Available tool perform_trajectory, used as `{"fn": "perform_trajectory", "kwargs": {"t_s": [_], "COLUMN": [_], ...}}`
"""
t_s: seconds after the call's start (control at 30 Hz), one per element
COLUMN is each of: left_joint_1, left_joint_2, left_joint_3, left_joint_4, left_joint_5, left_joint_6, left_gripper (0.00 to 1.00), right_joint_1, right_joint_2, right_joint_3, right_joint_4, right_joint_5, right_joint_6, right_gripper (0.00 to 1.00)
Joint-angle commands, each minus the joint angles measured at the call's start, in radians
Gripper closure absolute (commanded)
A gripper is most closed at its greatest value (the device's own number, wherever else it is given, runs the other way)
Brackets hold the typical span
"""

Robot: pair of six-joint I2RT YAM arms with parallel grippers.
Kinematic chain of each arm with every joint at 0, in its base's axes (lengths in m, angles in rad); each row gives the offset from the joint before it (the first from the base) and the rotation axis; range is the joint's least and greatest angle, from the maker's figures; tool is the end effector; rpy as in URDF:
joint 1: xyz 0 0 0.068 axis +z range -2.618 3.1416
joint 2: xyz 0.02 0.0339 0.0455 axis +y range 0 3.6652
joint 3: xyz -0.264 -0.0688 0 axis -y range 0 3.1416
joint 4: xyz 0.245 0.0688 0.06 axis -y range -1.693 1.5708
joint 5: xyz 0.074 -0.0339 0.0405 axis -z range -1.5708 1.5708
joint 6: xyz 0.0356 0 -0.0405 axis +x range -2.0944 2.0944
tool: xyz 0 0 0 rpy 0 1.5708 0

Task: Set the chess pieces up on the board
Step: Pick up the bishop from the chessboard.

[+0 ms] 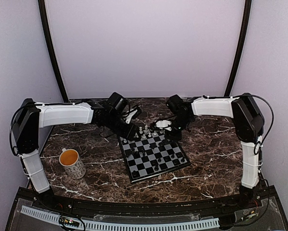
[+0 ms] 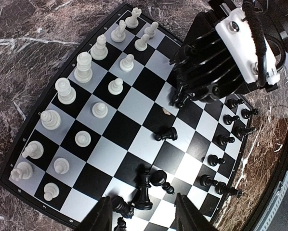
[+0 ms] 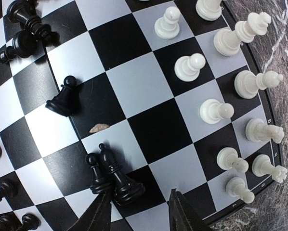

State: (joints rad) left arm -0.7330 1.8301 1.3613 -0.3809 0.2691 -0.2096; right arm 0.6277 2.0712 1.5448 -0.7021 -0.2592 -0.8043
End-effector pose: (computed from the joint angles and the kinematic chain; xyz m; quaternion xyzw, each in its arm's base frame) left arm 0.2946 -0.2779 0.2301 0.2856 0.8834 -0.2706 0.2545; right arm 0.3387 0.2570 0.1718 -0.6580 0.7227 0.1120 0.1795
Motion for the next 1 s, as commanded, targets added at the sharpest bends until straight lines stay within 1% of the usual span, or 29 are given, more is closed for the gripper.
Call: {"fn": "perform_trajectory", "kwargs": {"t_s": [0.0,0.13,0.2,0.4,0.6,0.73,0.83,0.97], "left_joint_1": [0.007,0.008,0.010,0.009,0.009,0.010,0.009,0.010], "left_joint_2": [-0.061,-0.069,-0.075,-0.092,-0.097,-0.109,-0.122,-0.150], "left_joint_3": [-0.033,-0.049,-0.057,-0.081,-0.093,-0.118,-0.140,-0.213], "left_joint_4": [0.026,0.040,0.047,0.065,0.112,0.179,0.243,0.418], "left_joint_5": [0.003,0.006,0.003,0.005,0.026,0.053,0.077,0.155], "left_joint_6": [-0.007,-0.008,-0.008,-0.004,-0.008,-0.034,-0.061,-0.161], "left_gripper": [0.53,0.53,0.53,0.52,0.52,0.53,0.52,0.52], "right_joint_1": [0.020,0.032,0.039,0.044,0.039,0.013,-0.021,-0.055], "right_joint_2": [0.033,0.046,0.053,0.063,0.025,-0.037,-0.098,-0.185], "right_joint_3": [0.052,0.061,0.068,0.076,0.042,0.025,0.007,-0.032], "right_joint_4": [-0.027,-0.045,-0.059,-0.094,-0.067,-0.059,-0.048,-0.004], "right_joint_5": [0.011,0.015,0.014,0.006,0.025,-0.038,-0.124,-0.247], "right_joint_6": [-0.052,-0.081,-0.097,-0.099,-0.036,0.024,0.071,0.147], "right_gripper": [0.59,0.59,0.60,0.73,0.81,0.83,0.84,0.84]}}
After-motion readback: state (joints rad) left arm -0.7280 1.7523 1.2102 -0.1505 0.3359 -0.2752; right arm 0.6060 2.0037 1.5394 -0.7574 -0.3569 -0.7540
